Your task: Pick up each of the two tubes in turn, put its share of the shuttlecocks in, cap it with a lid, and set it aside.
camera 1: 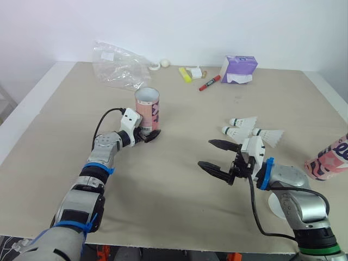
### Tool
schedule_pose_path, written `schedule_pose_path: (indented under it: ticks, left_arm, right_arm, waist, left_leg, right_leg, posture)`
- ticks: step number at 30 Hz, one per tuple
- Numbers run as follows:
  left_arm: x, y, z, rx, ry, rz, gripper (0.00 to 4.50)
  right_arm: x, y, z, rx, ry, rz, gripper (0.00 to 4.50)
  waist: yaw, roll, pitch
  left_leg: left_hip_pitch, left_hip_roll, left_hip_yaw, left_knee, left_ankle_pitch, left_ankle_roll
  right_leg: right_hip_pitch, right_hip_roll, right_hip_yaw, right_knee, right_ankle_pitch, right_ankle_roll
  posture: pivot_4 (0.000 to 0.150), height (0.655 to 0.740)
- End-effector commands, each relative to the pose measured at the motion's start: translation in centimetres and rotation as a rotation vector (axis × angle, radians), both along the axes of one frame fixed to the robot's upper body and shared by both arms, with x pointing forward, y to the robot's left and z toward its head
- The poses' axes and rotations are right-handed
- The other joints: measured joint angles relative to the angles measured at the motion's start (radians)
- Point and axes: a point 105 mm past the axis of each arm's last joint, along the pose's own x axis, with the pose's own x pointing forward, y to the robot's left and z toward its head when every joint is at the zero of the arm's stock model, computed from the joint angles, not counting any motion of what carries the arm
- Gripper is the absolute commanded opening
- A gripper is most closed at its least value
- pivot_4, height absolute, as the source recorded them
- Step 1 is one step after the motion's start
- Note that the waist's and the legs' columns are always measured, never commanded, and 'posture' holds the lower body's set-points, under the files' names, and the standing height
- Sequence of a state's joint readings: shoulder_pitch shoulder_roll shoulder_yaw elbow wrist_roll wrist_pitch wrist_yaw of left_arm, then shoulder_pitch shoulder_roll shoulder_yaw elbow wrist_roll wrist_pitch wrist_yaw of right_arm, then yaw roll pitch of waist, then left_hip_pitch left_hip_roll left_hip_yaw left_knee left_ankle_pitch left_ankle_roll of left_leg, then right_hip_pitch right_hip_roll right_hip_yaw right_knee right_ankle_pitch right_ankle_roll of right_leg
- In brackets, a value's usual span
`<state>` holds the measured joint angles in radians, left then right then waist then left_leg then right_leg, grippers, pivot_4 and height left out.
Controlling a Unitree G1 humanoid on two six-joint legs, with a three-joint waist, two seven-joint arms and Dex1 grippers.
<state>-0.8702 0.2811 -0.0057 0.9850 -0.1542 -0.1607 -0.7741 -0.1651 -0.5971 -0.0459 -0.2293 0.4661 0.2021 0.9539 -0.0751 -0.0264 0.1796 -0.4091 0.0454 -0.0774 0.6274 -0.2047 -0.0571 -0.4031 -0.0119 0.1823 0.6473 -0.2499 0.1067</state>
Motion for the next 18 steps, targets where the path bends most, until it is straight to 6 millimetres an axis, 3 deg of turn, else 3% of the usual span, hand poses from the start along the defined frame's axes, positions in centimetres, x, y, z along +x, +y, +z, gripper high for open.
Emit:
schedule_pose_path:
  ticks: [1,13,14,15,18]
  left_arm:
    - [0.24,-0.39,1.76,-0.013,-0.073,-0.024,4.5]
    - [-0.12,0.18,1.87,-0.042,-0.109,-0.023,4.26]
    - [-0.14,0.22,1.8,-0.042,-0.107,-0.023,3.82]
    - [-0.16,0.23,1.75,-0.042,-0.107,-0.023,3.72]
    - [-0.11,0.3,1.68,-0.038,-0.107,-0.014,2.76]
  right_arm:
    - [-0.38,0.05,1.09,-0.005,-0.045,0.007,4.43]
    - [-0.45,0.06,0.65,-0.022,-0.031,0.018,4.5]
    - [-0.43,0.11,0.61,-0.023,-0.03,0.02,4.5]
    - [-0.41,0.16,0.59,-0.023,-0.029,0.021,4.5]
    - [-0.35,0.27,0.64,-0.023,-0.029,0.024,4.5]
  waist:
    - [0.0,0.0,0.0]
    - [0.0,0.0,0.0]
    - [0.0,0.0,0.0]
    - [0.0,0.0,0.0]
    - [0.0,0.0,0.0]
  left_leg:
    - [0.0,0.0,0.0,0.0,0.0,0.0]
    - [0.0,0.0,-0.001,0.0,0.0,0.0]
    - [0.0,0.0,-0.001,0.0,0.0,0.0]
    - [0.0,0.0,-0.001,0.0,0.0,0.0]
    - [0.0,0.0,-0.001,0.0,0.0,0.0]
  right_leg:
    - [0.0,0.0,0.0,0.0,0.0,0.0]
    - [0.0,0.0,0.0,0.0,0.0,0.0]
    - [0.0,0.0,0.0,0.0,0.0,0.0]
    - [0.0,0.0,0.0,0.0,0.0,0.0]
    - [0.0,0.0,0.0,0.0,0.0,0.0]
  posture:
    - [0.15,0.74]
    - [0.15,0.74]
    - [0.15,0.74]
    - [0.15,0.74]
    - [0.15,0.74]
